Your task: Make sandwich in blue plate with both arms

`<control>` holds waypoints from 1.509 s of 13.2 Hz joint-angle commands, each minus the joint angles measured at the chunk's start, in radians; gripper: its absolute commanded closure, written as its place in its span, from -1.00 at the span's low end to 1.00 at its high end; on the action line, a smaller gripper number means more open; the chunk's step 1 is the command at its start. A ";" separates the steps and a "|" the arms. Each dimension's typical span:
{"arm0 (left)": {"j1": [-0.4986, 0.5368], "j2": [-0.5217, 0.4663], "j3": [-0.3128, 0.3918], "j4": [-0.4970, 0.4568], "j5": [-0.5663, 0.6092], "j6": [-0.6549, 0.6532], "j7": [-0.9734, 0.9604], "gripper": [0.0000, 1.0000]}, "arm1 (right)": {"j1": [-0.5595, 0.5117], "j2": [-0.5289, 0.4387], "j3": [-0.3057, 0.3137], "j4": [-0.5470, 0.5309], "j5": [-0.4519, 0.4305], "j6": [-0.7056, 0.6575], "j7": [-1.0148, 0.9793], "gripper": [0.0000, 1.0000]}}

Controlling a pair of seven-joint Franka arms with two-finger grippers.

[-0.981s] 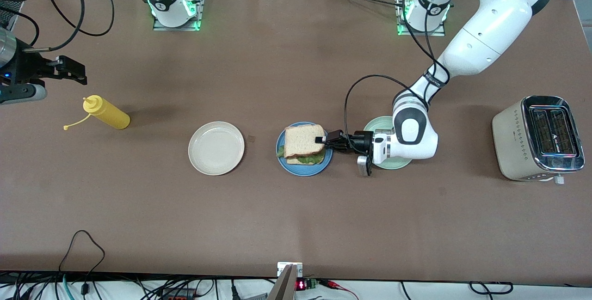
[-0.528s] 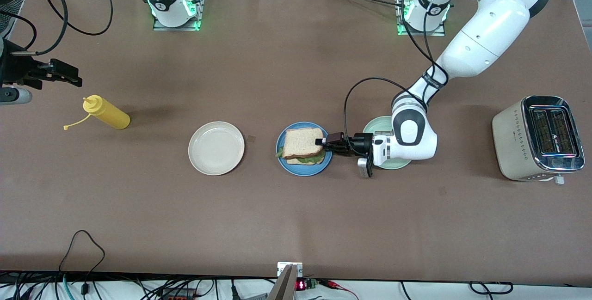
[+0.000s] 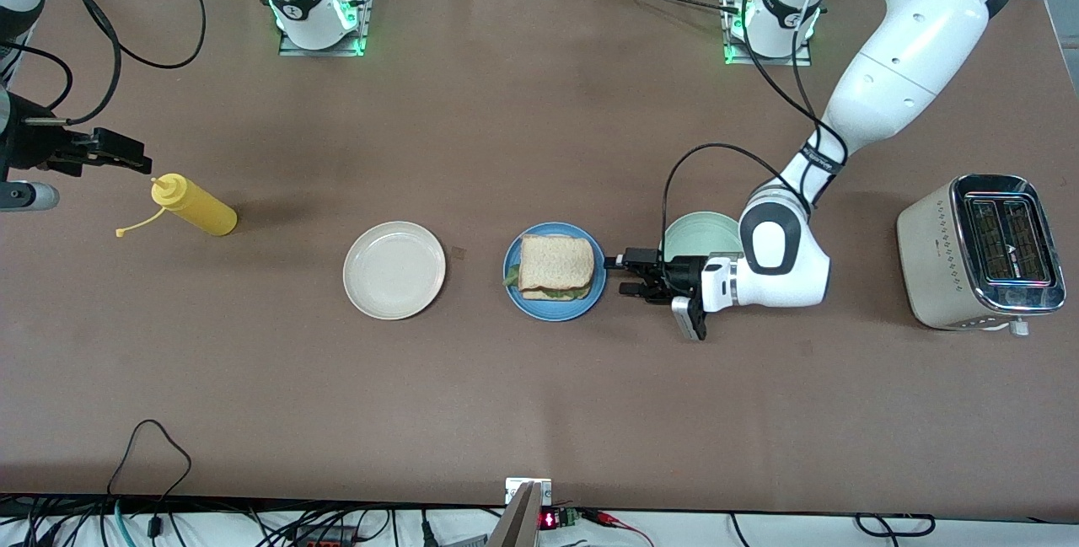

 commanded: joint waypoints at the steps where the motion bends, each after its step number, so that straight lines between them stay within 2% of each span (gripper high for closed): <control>1: 0.023 -0.115 0.016 -0.016 0.206 -0.094 -0.168 -1.00 | 0.006 0.025 0.008 0.018 0.032 0.000 0.083 -1.00; 3: 0.059 -0.187 0.013 -0.016 0.412 -0.183 -0.288 -1.00 | 0.012 0.023 0.011 0.018 0.032 -0.010 0.121 -1.00; 5: 0.092 -0.251 0.020 -0.014 0.567 -0.301 -0.344 -1.00 | 0.049 0.015 0.011 0.015 0.017 -0.016 0.106 -1.00; 6: 0.129 -0.294 0.020 -0.014 0.686 -0.373 -0.367 -1.00 | 0.052 0.014 0.009 0.011 0.000 -0.019 0.115 -1.00; 9: 0.140 -0.422 0.020 -0.001 0.857 -0.551 -0.474 -1.00 | 0.062 0.003 0.009 -0.006 -0.006 -0.007 0.121 -1.00; 11: 0.140 -0.469 0.020 0.073 0.928 -0.705 -0.510 -1.00 | 0.060 0.002 0.009 -0.014 -0.006 0.000 0.121 -1.00; 13: 0.139 -0.483 0.010 0.209 1.042 -0.871 -0.551 -1.00 | 0.060 -0.017 0.009 -0.038 -0.006 0.016 0.123 -1.00; 15: 0.128 -0.512 0.021 0.294 1.097 -0.961 -0.565 -1.00 | 0.060 -0.035 0.009 -0.070 -0.006 0.044 0.123 -1.00; 16: 0.117 -0.558 0.050 0.293 1.103 -0.958 -0.565 -1.00 | 0.060 -0.035 0.009 -0.069 -0.006 0.044 0.121 -1.00; 18: -0.052 -0.635 0.275 0.289 1.088 -0.953 -0.626 -1.00 | 0.062 -0.034 0.009 -0.069 -0.006 0.044 0.121 -1.00; 20: -0.157 -0.701 0.407 0.253 1.071 -0.885 -0.710 -1.00 | 0.058 -0.032 0.009 -0.069 -0.005 0.046 0.123 -1.00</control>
